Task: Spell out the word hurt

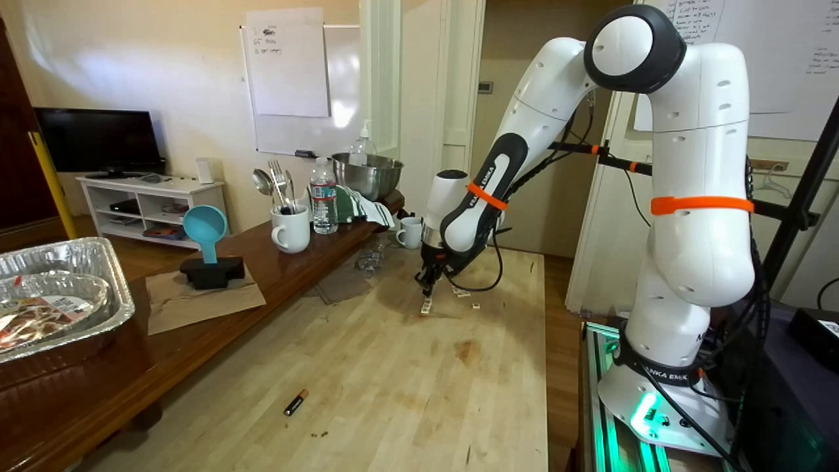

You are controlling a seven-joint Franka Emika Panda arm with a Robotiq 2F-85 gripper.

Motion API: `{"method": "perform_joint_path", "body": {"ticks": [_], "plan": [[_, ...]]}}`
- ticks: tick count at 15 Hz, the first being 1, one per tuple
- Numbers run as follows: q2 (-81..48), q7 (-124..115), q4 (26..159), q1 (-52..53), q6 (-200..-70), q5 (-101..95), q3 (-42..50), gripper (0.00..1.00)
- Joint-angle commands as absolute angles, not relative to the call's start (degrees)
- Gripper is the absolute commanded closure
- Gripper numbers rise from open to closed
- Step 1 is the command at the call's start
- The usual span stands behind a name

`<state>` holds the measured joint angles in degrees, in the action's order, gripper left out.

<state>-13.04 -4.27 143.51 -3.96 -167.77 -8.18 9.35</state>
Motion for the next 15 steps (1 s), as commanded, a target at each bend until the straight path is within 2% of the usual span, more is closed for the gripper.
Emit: {"method": "perform_joint_path", "body": {"ticks": [1, 15], "plan": [[-15.1, -5.0, 143.0, -3.1, -166.4, -7.0, 8.9, 1.00], [-15.0, -4.8, 143.7, -2.7, -167.3, -8.8, 10.0, 1.00]]}}
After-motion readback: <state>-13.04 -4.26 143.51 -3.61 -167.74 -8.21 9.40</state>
